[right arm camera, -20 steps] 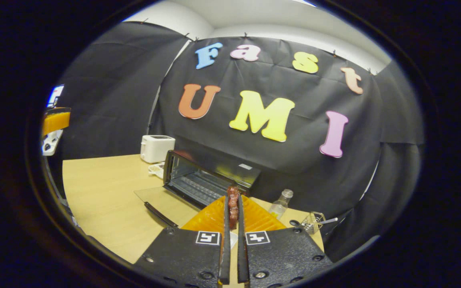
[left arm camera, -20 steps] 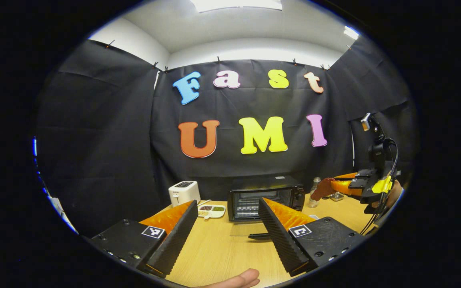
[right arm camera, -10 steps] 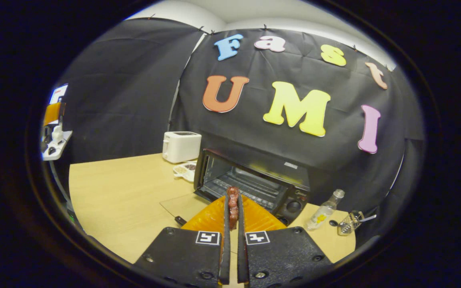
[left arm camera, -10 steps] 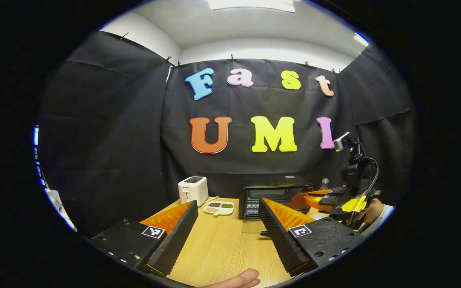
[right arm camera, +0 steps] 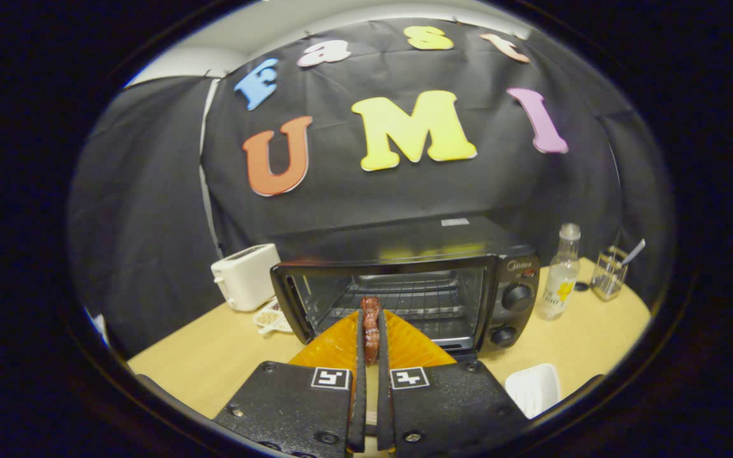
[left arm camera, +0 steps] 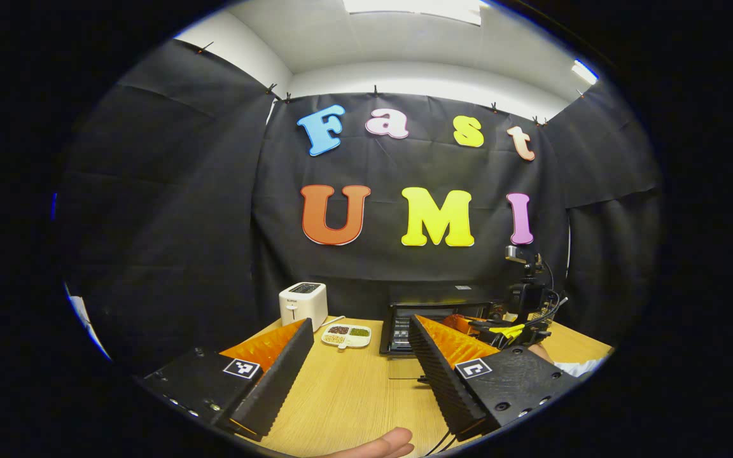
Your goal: Open the electric oven with the left hand, put the food in, and close the electric oven.
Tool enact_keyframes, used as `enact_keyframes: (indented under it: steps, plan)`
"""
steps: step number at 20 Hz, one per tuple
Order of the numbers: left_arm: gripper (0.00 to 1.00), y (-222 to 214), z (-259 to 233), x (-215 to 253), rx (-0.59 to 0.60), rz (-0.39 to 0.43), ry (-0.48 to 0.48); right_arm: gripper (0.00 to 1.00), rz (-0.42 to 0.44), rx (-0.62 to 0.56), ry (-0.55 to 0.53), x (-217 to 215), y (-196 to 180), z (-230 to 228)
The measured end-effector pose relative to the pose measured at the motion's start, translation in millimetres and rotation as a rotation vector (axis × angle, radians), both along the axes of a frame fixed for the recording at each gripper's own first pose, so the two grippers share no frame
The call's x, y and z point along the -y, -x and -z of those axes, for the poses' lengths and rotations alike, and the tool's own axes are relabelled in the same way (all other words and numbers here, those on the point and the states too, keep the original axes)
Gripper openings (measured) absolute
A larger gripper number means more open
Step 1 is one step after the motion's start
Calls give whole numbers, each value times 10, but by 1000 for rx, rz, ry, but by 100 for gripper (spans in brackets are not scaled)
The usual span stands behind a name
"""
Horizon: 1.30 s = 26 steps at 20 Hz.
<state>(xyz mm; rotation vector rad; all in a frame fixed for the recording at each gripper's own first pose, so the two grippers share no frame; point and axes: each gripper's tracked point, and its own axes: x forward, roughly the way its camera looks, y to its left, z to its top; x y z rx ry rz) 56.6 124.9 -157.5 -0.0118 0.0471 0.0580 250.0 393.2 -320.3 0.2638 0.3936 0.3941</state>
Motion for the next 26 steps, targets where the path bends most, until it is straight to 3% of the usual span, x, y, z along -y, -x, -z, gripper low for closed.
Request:
enact_keyframes:
  steps: [5,8,16,21,22,23,24,26]
  plan:
    - [96,-147,180,-108,-25,-17,12,10,204,-160,-365,-12,-525,245]
    - [96,-196,275,-175,-38,-25,15,10,271,-216,-504,-46,-778,369]
    - [96,-266,536,-257,-87,-38,40,13,280,-190,-413,-155,-1006,571]
    - [95,-215,537,-238,-100,-31,45,17,314,-181,-330,50,-994,632]
    - [95,-191,533,-237,-102,-33,44,20,312,-181,-323,71,-1005,632]
    - [95,-162,524,-209,-100,-28,47,32,301,-179,-309,91,-962,630]
    - [96,-128,519,-163,-102,-15,54,36,284,-170,-304,94,-931,603]
    - [96,-52,540,-67,-114,10,69,38,273,-127,-264,169,-855,532]
